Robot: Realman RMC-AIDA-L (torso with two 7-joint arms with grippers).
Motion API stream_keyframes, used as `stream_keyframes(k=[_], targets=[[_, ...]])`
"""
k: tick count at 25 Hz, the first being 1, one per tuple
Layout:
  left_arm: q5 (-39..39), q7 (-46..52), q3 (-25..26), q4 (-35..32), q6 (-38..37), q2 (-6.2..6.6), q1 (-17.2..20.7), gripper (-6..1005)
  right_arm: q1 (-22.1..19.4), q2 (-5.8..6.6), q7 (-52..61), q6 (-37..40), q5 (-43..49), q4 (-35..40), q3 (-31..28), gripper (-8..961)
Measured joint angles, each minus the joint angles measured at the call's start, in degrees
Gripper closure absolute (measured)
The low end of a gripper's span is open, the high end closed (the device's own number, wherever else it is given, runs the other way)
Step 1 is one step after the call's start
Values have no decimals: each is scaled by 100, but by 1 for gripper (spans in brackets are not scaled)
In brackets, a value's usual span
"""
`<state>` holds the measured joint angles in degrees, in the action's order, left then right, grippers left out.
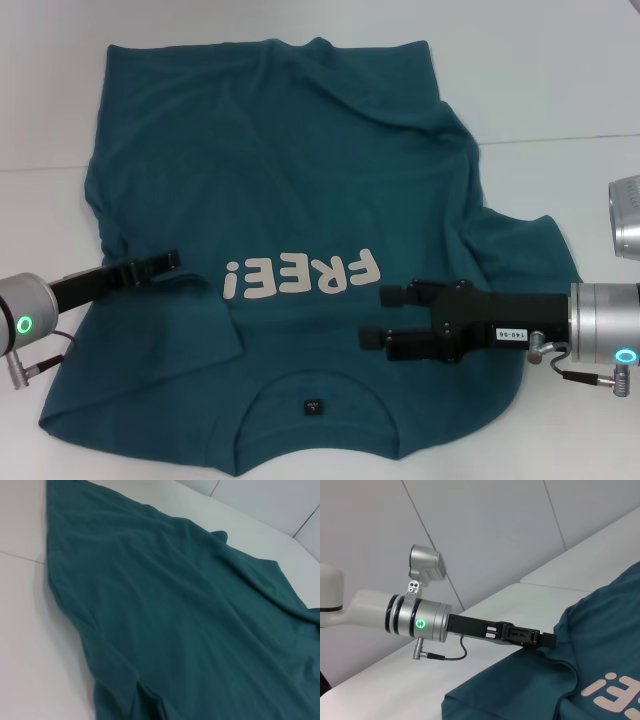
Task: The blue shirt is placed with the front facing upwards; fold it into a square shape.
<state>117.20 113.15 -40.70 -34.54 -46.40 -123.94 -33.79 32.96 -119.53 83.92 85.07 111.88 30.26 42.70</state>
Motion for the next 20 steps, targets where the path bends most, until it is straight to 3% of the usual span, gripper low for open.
stream_keyframes(k=[8,16,20], targets=[[-30,55,-269,1,-191,0,-61,80,0,6,2,0,0,0,1,69],[-146,5,-289,177,-182,-24,-439,80,-14,-2,-4,0,12,6,19,68],[-234,2,-290,147,-215,-25,-450,80,-40,-1,-30,1,9,7,13,68]])
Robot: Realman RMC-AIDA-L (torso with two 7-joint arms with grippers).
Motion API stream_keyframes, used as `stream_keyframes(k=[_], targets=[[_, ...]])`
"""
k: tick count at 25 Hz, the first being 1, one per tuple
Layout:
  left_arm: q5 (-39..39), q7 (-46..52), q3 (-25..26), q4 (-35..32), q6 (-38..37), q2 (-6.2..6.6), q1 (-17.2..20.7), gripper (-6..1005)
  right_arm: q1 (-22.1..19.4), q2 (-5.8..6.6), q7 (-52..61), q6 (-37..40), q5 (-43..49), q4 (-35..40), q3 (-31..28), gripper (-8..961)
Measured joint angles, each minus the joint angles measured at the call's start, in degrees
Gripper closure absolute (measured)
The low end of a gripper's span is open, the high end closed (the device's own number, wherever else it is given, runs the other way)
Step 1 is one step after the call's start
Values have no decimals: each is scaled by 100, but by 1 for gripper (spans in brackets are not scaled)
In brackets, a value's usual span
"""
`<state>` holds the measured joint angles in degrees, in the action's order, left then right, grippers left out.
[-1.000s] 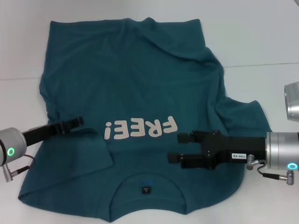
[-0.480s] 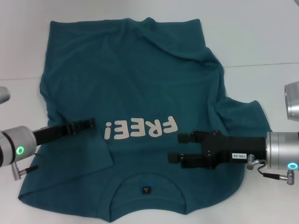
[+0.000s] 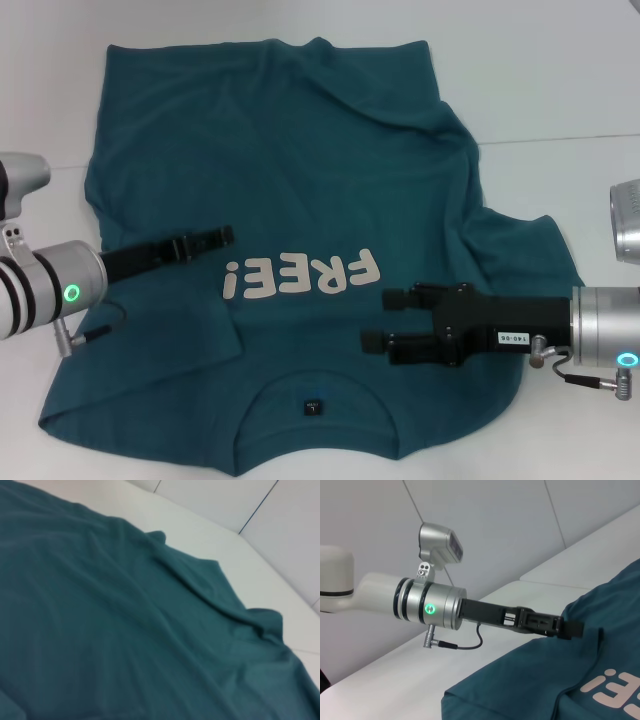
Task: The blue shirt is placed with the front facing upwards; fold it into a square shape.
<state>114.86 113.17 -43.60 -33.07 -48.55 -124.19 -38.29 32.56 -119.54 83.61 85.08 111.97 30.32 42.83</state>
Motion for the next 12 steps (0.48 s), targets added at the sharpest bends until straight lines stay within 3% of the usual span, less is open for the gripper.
stream_keyframes(k=[4,12], targets=[[-219,-6,34,-219,-389,19,180,80,-11,6,-11,-26,-2,0,-34,68],[-1181,-1073,254,-721,-2451,16,960,79,-103,63,39,-224,-16,87,-267,69]])
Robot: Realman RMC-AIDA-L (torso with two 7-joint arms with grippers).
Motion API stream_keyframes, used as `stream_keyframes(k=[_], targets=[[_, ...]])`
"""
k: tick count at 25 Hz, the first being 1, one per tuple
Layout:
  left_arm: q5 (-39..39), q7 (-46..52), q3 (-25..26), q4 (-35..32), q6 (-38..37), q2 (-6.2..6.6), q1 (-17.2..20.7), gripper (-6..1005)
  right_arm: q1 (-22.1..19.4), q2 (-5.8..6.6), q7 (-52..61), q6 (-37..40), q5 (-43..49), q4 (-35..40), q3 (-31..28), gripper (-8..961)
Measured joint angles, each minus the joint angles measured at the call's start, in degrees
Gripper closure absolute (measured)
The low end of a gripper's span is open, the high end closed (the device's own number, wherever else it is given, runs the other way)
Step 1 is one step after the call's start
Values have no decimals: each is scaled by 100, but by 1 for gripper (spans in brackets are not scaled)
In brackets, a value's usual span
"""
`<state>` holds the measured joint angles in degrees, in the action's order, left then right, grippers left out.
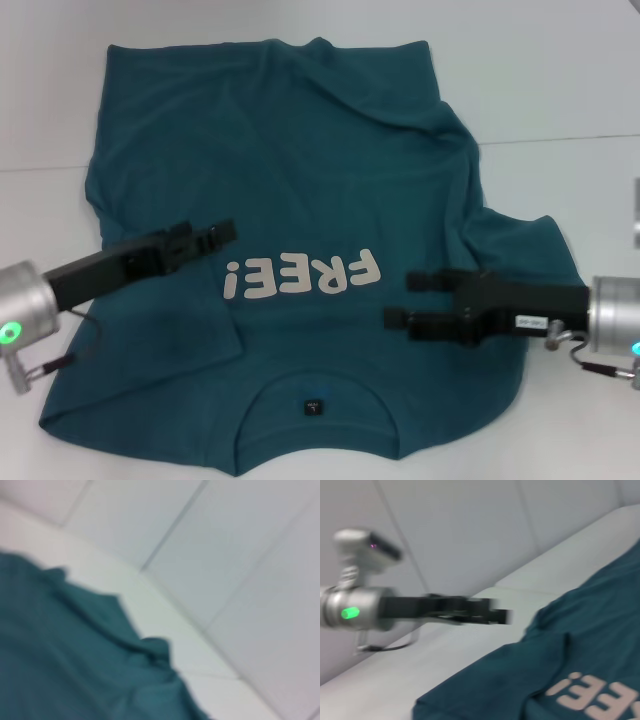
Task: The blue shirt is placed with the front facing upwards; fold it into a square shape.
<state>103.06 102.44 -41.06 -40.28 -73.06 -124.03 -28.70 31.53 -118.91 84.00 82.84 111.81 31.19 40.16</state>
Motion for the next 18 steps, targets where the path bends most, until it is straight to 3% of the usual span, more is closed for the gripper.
stream_keyframes(k=[6,18], targets=[[-182,-401,471,64,-946,-15,317,79,-303,87,481,-380,13,435,-430,68],[259,-797,416,127,-1308,-10,367,79,-736,533,1995,-916,39,964,-500,69]])
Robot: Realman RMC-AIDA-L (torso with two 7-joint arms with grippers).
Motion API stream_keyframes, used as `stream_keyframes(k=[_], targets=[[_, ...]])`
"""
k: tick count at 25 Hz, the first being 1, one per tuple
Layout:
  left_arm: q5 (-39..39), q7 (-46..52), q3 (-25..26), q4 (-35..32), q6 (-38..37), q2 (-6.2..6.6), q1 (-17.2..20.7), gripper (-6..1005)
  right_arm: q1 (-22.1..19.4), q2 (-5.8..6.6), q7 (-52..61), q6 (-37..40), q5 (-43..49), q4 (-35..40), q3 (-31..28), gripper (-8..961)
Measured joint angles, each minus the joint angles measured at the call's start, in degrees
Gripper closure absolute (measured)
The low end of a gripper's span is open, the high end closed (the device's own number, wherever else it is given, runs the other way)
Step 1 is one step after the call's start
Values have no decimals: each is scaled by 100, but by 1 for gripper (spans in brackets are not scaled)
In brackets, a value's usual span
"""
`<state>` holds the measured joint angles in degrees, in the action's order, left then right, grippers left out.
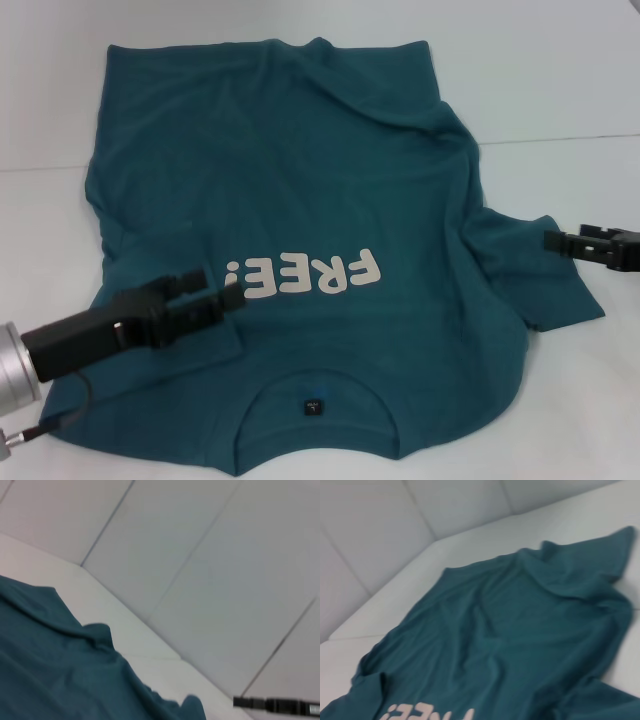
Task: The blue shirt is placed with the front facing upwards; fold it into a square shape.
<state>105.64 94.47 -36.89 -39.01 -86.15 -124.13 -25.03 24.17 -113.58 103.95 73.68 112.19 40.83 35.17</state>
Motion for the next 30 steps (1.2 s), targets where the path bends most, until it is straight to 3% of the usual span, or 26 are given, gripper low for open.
stream_keyframes(k=[8,18,23,30], targets=[[701,-1018,-12,105,-687,11,-11,79,-58,227,333,18,295,-59,3,69],[988,-1449,-63,217,-825,11,-40,79,-4,233,867,-294,683,-27,-88,68],[998,-1447,-63,212,-814,21,-71,79,84,135,832,-655,686,-17,-59,68],[1002,-1389,-63,221,-803,21,-101,80,346,-127,647,-1372,745,-94,-25,68]])
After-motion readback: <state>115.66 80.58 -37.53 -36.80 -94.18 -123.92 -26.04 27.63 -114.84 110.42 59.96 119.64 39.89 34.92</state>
